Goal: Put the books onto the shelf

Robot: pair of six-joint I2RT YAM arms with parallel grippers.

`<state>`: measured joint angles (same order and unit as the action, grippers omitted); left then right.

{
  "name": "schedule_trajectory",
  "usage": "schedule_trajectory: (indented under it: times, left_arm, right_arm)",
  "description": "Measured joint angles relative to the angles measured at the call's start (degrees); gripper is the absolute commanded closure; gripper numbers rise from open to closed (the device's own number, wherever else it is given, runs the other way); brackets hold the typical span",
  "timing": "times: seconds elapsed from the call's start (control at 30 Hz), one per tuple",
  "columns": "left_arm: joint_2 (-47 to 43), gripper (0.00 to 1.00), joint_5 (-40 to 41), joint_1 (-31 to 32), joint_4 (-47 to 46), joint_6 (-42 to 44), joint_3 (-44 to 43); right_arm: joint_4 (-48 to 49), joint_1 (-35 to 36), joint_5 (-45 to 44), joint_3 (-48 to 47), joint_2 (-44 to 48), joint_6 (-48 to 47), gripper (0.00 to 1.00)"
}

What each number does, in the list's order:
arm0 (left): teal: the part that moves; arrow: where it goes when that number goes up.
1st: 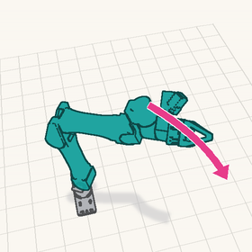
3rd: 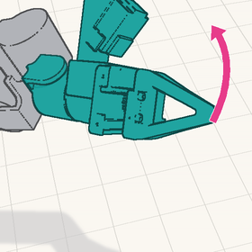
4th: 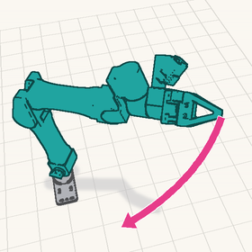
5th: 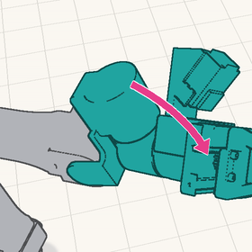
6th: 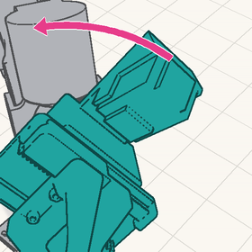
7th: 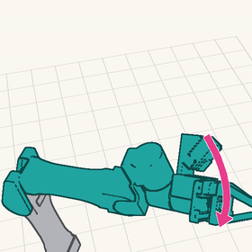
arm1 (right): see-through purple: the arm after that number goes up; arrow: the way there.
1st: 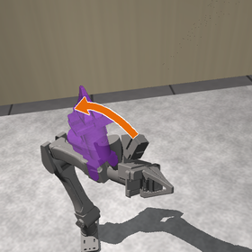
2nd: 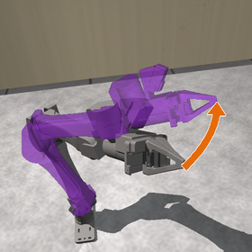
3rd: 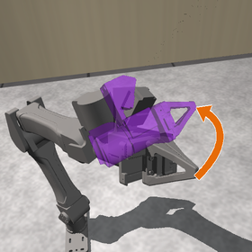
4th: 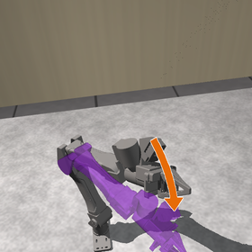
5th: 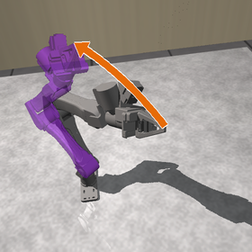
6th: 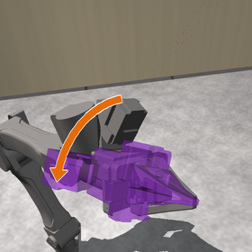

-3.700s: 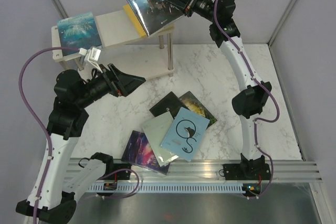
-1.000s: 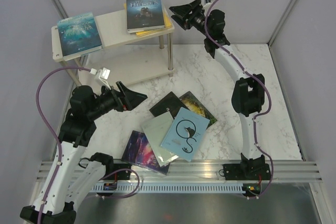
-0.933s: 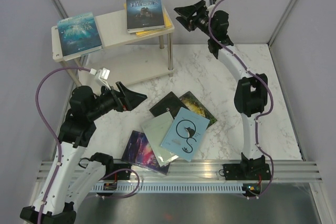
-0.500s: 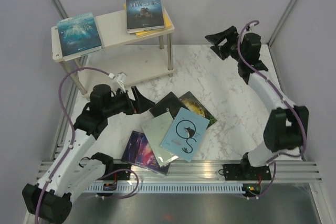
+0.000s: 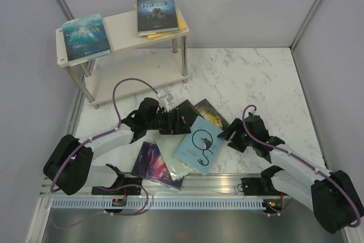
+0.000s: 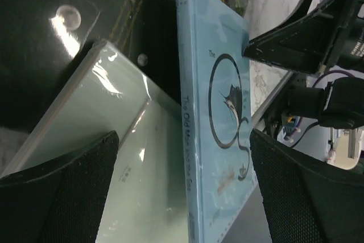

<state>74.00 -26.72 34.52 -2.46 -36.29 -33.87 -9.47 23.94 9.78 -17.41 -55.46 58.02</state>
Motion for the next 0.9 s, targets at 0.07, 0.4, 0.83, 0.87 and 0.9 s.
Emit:
schedule_trajectory:
  times: [0.07, 0.4, 0.83, 0.87, 0.9]
  left_arm:
    - [2.6, 0.03, -1.2, 0.5, -3.9, -0.5, 0.0]
    - [12.8, 0.05, -6.2, 3.7, -24.0, -5.5, 0.6]
    - [22.1, 0.07, -9.7, 3.1, -48.0, -16.4, 4.2]
    - [22.2, 0.07, -9.9, 3.1, -48.4, -16.6, 4.2]
    - [22.2, 0.07, -10.0, 3.2, -48.5, -16.7, 4.2]
  right_arm:
    - [2.4, 1.6, 0.2, 1.3, 0.5, 2.0, 0.26]
    - [14.7, 5.0, 1.9, 4.2, -3.4, 5.7, 0.47]
    - [22.1, 5.5, 4.4, 7.1, 3.4, 8.6, 1.0]
    - [22.2, 5.6, 4.7, 7.2, 4.2, 8.6, 1.0]
    - [22.2, 5.7, 5.0, 7.5, 5.3, 8.6, 1.0]
